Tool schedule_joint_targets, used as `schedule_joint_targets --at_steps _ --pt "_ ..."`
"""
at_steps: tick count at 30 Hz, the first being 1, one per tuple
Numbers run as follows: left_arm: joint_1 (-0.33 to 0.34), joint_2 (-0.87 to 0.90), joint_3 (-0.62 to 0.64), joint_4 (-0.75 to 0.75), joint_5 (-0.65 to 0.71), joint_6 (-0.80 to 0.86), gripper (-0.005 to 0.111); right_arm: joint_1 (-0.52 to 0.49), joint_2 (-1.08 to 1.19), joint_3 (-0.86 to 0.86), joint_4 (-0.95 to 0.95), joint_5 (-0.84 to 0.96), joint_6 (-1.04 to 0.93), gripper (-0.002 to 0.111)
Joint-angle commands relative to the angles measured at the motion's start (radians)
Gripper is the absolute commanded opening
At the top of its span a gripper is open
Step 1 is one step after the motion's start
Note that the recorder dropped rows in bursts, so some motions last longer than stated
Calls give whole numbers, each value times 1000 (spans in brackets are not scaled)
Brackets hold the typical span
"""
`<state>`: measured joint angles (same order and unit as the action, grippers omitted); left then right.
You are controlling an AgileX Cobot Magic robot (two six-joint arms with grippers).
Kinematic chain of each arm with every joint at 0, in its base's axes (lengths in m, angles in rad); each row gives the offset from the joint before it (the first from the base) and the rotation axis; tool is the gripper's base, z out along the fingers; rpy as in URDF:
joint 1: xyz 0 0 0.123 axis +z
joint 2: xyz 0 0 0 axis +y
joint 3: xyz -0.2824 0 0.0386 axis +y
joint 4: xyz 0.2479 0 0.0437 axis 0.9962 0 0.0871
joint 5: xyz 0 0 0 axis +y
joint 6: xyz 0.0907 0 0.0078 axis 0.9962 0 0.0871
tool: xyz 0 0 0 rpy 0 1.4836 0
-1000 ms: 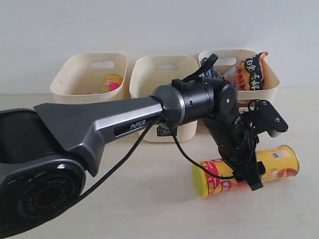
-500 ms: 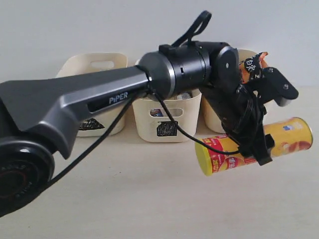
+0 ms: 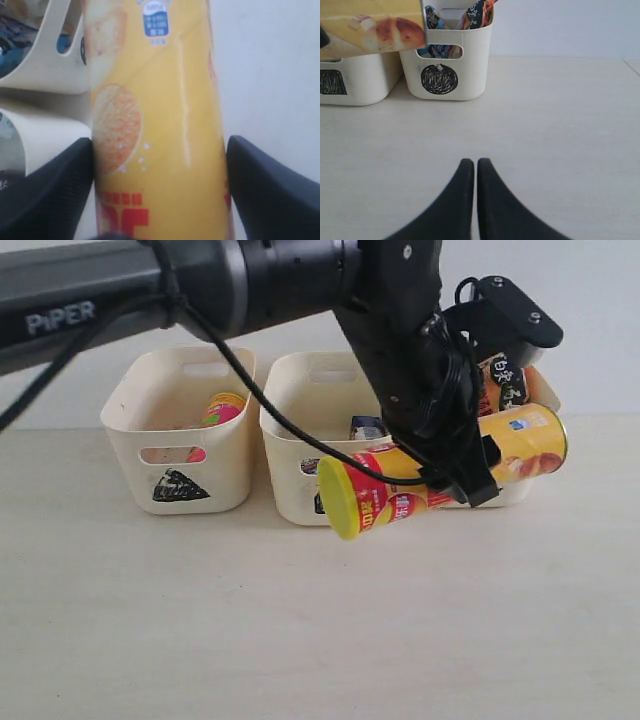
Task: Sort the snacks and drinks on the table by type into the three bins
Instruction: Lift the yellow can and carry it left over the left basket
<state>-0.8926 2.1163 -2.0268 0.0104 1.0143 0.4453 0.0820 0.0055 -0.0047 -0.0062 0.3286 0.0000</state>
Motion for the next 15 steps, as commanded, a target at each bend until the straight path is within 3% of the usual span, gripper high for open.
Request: schedule_joint_targets --at_steps 1,8,15 --pt "26 -133 151 10 -74 -36 4 -2 -5 5 -1 -7 -7 0" --pt "147 -318 317 10 -150 -141 4 -2 -5 5 -1 -7 -7 0" --pt "273 -426 390 10 -219 -226 4 -2 -5 5 -1 -7 -7 0"
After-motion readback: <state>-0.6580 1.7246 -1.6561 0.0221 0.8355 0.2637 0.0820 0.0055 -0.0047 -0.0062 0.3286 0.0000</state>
